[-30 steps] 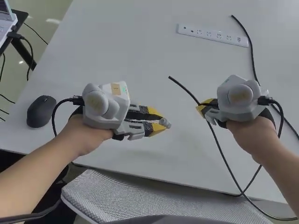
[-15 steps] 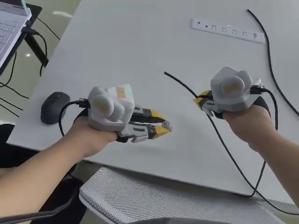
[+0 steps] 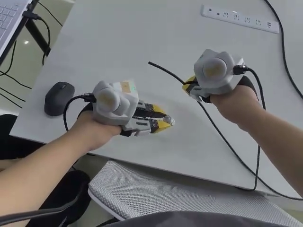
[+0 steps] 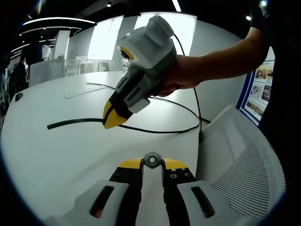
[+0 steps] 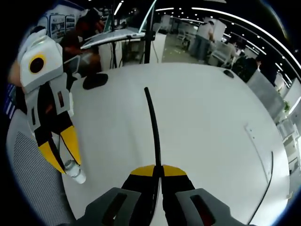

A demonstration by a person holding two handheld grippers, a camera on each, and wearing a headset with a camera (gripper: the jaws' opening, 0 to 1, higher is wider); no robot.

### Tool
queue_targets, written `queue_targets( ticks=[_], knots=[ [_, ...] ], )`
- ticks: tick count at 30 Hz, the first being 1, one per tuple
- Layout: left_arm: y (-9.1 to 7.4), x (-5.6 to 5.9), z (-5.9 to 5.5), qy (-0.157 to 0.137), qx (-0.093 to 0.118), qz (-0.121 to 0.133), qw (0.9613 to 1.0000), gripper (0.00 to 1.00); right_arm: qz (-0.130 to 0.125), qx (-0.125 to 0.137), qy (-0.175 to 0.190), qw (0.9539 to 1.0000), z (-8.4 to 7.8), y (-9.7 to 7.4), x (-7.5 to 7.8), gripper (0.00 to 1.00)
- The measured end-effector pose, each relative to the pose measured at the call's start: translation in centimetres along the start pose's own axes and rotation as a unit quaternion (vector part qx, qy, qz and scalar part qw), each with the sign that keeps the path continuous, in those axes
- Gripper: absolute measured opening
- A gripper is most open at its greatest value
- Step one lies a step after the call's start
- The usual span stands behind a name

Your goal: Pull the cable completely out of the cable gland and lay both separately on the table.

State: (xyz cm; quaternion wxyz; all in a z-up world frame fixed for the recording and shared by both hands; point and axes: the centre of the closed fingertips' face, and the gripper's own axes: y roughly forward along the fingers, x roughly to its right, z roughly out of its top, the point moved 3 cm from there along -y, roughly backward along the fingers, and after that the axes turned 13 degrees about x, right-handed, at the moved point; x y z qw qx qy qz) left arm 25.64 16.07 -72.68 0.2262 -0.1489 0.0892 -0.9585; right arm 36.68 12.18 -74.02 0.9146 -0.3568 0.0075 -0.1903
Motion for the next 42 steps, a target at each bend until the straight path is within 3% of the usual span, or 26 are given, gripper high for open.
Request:
queue_targets(
  ticks=[12,19,31,42],
  knots=[
    [-0.8,-1.7,-1.8,-0.013,-0.001,0.017,0.9998,0.16,0.047,-0.016,-0.02,0.9986,-0.7,3.2,-2.0,0.0],
    [-0.8,-2.8,-2.8,-0.017,-0.006,0.024,0.9996,0.16,0.059,-0.027,-0.022,0.9976,-1.9,4.5,-2.2,0.0],
    [-0.7,-4.1,-4.5,-0.031,-0.014,0.03,0.999,0.16,0.074,-0.037,-0.024,0.9963,-2.0,5.2,-3.0,0.0],
    [-0.7,-4.8,-5.2,-0.039,-0.017,0.04,0.9983,0.16,0.079,-0.042,-0.026,0.9957,-2.1,5.4,-3.1,0.0]
  ],
)
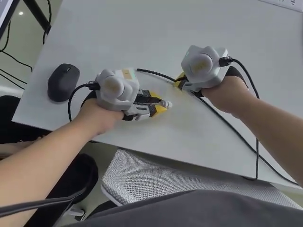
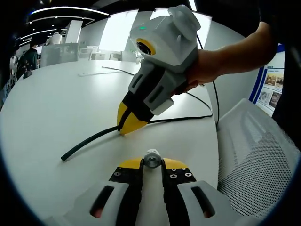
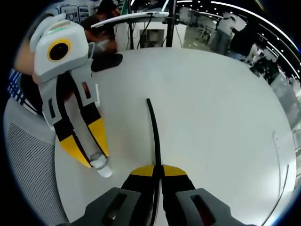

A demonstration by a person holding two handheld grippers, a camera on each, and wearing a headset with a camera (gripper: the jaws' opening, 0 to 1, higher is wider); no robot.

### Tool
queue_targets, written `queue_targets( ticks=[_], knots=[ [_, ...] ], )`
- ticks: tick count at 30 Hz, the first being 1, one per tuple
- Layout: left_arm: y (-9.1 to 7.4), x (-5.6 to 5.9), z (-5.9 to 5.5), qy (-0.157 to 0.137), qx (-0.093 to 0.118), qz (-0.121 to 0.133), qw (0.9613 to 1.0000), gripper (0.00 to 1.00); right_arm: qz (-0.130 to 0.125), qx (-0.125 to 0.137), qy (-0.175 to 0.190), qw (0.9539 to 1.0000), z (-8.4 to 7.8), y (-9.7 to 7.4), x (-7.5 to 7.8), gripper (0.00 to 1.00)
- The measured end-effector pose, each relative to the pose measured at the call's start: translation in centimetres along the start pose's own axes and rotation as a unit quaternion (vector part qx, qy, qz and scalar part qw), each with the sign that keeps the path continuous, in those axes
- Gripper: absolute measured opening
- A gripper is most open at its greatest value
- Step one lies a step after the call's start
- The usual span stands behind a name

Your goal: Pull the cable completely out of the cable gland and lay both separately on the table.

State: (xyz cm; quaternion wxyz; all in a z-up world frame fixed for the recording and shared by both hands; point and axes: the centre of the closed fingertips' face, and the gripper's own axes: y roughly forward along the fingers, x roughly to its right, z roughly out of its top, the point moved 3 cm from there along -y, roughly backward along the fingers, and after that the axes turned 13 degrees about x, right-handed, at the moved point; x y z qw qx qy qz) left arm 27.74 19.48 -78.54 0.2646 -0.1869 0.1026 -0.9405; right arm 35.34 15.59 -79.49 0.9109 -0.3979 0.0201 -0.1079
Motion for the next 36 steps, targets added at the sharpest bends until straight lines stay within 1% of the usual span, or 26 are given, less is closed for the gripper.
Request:
queue_targets(
  ticks=[4,7,8,9,10,11,13,15,16,17,18,19,21,23,24,32,33,36],
  knots=[
    [0.0,-0.1,-0.4,0.008,-0.012,-0.004,0.9999,0.16,0.001,0.001,0.0,1.0,0.0,0.0,0.0,0.0],
    [-0.1,-0.2,-0.4,0.005,-0.013,-0.001,0.9999,0.16,0.001,0.0,-0.001,1.0,0.1,0.0,0.0,0.0],
    [-0.1,-0.3,-0.5,0.012,-0.017,0.001,0.9998,0.16,0.001,-0.001,-0.003,1.0,0.1,0.0,0.0,0.0],
    [-0.3,-0.4,-0.8,0.032,-0.032,0.004,0.999,0.16,0.003,-0.002,-0.009,1.0,0.1,0.0,0.0,0.0],
    [-0.2,-0.3,-0.9,0.033,-0.036,0.001,0.9988,0.16,0.003,-0.003,-0.01,0.9999,0.1,0.0,0.0,0.0],
    [-0.2,-0.2,-0.8,0.031,-0.032,0.001,0.999,0.16,0.003,-0.004,-0.01,0.9999,0.1,0.0,0.0,0.0],
    [-0.3,-0.3,-0.7,0.039,-0.033,0.008,0.9986,0.16,0.004,-0.005,-0.012,0.9999,0.1,0.0,0.0,0.0],
    [-0.2,-0.1,-0.7,0.044,-0.038,0.007,0.9983,0.16,0.004,-0.007,-0.009,0.9999,0.1,0.1,0.0,0.0],
    [-0.2,-0.1,-0.8,0.05,-0.04,0.008,0.9979,0.16,0.005,-0.008,-0.01,0.9999,0.1,0.1,0.0,0.0],
    [-0.2,-0.2,-0.9,0.059,-0.048,0.009,0.997,0.16,0.007,-0.01,-0.012,0.9998,0.1,0.1,0.0,0.0],
    [-0.1,0.0,-0.9,0.067,-0.047,0.005,0.9966,0.16,0.007,-0.012,-0.013,0.9998,0.2,0.1,-0.1,0.0],
    [-0.3,0.1,-1.0,0.064,-0.054,0.009,0.9965,0.16,0.007,-0.013,-0.013,0.9998,0.2,0.1,-0.1,0.0],
    [-0.3,0.1,-0.9,0.07,-0.056,0.01,0.9959,0.16,0.008,-0.017,-0.016,0.9997,0.2,0.1,-0.1,0.0],
    [-0.3,0.0,-0.9,0.088,-0.061,0.012,0.9942,0.16,0.008,-0.019,-0.019,0.9996,0.2,0.2,-0.2,0.0],
    [-0.3,0.0,-0.9,0.091,-0.063,0.013,0.9937,0.16,0.007,-0.021,-0.02,0.9996,0.2,0.2,-0.2,0.0],
    [-0.6,0.2,-0.7,0.093,-0.07,0.019,0.993,0.16,0.006,-0.026,-0.022,0.9994,0.2,0.2,-0.2,0.0],
    [-0.5,0.0,-0.9,0.093,-0.07,0.018,0.9931,0.16,0.007,-0.025,-0.021,0.9994,0.3,0.2,-0.2,0.0],
    [-0.3,-0.3,-1.1,0.089,-0.07,0.02,0.9934,0.16,0.007,-0.024,-0.021,0.9995,0.3,0.2,-0.2,0.01]
  ],
)
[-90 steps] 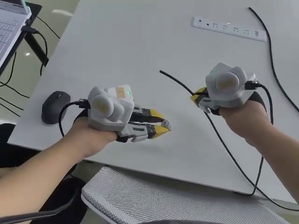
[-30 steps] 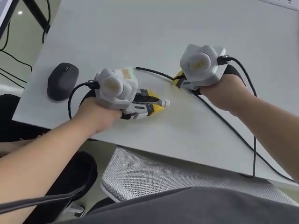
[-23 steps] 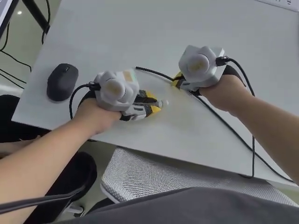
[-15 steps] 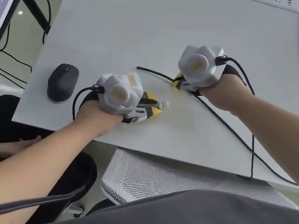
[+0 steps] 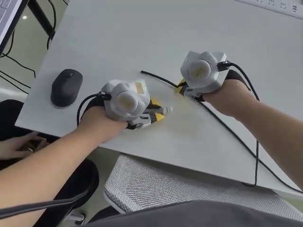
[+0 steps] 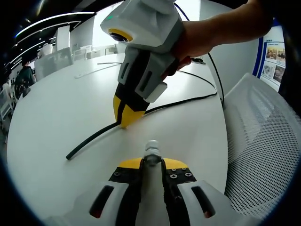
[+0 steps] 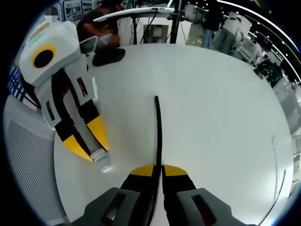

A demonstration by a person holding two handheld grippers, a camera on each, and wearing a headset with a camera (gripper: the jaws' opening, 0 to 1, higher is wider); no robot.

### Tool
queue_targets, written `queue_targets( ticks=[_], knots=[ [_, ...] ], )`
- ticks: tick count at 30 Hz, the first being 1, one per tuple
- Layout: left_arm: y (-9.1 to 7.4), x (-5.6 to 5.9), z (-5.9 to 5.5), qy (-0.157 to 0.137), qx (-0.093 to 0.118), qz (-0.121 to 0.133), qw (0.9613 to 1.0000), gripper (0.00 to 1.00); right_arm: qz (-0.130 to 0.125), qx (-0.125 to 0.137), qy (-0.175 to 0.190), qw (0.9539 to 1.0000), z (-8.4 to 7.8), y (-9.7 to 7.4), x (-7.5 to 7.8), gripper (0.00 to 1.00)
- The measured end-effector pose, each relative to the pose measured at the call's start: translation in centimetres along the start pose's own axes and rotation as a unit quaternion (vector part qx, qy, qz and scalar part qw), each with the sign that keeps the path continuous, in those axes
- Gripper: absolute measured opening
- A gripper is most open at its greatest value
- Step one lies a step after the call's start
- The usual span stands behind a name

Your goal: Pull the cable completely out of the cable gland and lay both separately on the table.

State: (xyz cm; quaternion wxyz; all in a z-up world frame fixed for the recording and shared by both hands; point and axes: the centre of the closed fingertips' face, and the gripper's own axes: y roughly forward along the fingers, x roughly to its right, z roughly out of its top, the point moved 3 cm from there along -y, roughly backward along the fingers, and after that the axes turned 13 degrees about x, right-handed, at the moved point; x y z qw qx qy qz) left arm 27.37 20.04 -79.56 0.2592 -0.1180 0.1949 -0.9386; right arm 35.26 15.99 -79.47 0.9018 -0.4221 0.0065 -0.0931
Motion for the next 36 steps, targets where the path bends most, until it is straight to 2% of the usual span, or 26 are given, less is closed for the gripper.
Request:
queue_targets(
  ticks=[9,12,19,29,36],
  knots=[
    [0.4,-0.4,-0.3,-0.004,0.001,0.007,1.0,0.18,-0.016,0.007,0.008,0.9998,0.1,0.0,0.5,0.08],
    [0.2,-0.4,-0.1,-0.005,0.001,0.016,0.9999,0.21,-0.024,0.01,0.011,0.9996,0.1,-0.1,0.8,0.14],
    [-0.7,0.2,0.3,-0.008,-0.004,0.028,0.9996,0.24,-0.034,0.029,0.017,0.9989,0.9,-1.1,1.1,0.2],
    [-1.6,0.8,0.7,-0.015,-0.003,0.062,0.998,0.34,-0.048,0.058,0.018,0.997,1.4,-4.3,0.9,0.28],
    [-2.8,1.7,1.7,-0.034,0.013,0.083,0.9959,0.39,-0.069,0.102,0.042,0.9915,1.7,-7.7,0.8,0.32]
  ],
)
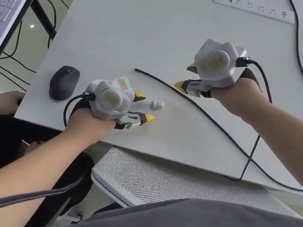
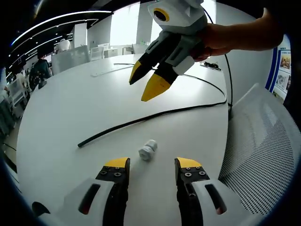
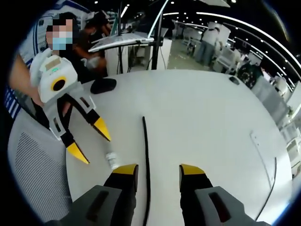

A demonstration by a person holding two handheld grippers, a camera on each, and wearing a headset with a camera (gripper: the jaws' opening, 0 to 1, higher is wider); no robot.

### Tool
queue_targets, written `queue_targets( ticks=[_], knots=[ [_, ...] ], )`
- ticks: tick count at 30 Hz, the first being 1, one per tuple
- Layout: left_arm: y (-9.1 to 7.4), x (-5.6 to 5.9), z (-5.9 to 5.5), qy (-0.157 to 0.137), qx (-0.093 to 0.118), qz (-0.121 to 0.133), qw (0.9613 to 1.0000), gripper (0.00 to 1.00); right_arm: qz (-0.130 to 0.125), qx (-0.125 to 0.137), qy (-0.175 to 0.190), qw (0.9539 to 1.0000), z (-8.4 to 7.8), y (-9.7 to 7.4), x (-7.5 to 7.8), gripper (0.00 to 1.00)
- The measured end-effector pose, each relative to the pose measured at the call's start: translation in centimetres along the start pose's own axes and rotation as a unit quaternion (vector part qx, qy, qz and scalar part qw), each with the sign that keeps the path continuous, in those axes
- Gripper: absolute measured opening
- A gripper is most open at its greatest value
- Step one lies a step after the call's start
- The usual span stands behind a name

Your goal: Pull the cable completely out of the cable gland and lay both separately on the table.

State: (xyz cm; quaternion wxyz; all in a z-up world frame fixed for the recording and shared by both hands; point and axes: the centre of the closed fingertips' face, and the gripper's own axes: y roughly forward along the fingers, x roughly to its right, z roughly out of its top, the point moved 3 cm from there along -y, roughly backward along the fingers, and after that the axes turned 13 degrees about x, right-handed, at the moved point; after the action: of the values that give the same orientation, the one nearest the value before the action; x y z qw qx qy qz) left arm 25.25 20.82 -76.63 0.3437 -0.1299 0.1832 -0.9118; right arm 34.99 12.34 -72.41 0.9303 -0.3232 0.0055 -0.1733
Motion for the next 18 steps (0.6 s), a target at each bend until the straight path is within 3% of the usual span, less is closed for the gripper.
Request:
queue_targets(
  ticks=[10,14,18],
  knots=[
    [-1.0,1.7,2.3,-0.014,0.031,0.014,0.9993,0.49,-0.019,0.049,0.039,0.9979,0.7,-4.7,-0.5,0.4],
    [-1.2,2.3,2.5,-0.021,0.036,0.019,0.999,0.52,-0.031,0.071,0.05,0.9958,1.1,-7.0,-0.5,0.42],
    [-1.9,2.9,3.5,-0.041,0.055,0.032,0.9971,0.54,-0.04,0.091,0.064,0.993,1.1,-9.2,-0.7,0.43]
  ],
)
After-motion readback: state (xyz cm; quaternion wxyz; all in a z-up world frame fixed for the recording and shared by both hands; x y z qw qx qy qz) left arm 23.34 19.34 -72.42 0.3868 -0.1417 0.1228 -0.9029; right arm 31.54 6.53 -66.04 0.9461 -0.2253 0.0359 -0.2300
